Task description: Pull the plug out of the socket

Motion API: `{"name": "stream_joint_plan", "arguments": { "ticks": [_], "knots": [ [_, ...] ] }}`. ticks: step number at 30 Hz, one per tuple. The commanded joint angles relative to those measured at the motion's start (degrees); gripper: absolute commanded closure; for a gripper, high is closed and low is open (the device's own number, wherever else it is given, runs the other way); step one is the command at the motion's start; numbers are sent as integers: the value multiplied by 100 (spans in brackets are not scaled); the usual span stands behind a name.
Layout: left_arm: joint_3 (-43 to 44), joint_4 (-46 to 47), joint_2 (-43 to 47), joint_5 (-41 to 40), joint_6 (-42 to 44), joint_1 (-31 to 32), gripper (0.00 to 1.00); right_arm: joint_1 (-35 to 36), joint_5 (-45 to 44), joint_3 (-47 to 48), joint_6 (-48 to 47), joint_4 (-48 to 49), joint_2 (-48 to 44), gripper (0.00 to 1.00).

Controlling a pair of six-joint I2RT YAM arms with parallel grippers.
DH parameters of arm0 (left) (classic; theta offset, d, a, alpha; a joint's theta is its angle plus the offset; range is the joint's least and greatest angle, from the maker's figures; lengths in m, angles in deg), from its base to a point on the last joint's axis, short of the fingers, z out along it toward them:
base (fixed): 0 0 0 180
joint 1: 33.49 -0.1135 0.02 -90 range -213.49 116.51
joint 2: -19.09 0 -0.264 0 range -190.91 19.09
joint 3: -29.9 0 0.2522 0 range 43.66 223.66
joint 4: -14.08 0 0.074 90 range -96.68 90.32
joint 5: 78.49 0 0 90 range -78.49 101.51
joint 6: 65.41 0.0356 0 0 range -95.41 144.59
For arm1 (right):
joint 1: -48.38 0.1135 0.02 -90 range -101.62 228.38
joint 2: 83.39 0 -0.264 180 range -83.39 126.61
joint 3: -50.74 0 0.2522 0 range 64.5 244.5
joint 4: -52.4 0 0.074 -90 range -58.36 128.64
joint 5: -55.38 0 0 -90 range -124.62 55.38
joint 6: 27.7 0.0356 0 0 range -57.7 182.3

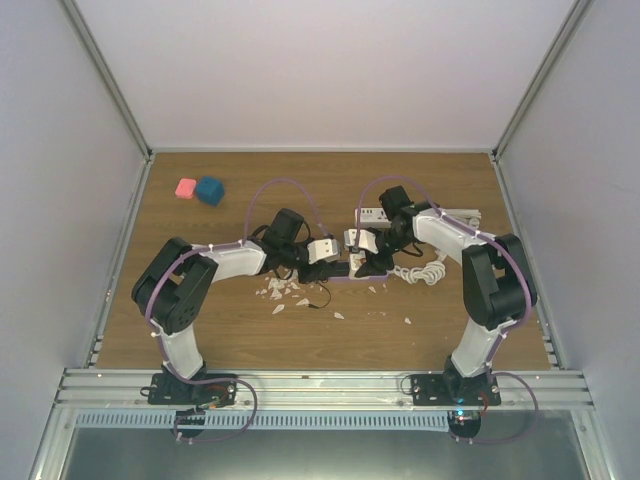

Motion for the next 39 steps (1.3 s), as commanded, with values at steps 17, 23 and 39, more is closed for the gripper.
{"name": "stream_joint_plan", "arguments": {
  "ticks": [17, 23, 39],
  "knots": [
    [-137, -650, 676, 102, 248, -110, 77, -253, -1583, -583, -209, -299, 525, 68],
    [-182, -880, 712, 33, 356, -164, 77, -270, -1626, -628, -229, -280, 517, 68],
    [-320, -930, 1009, 343, 151, -501, 77, -300, -1587, -573, -172, -315, 570, 68]
  ]
}}
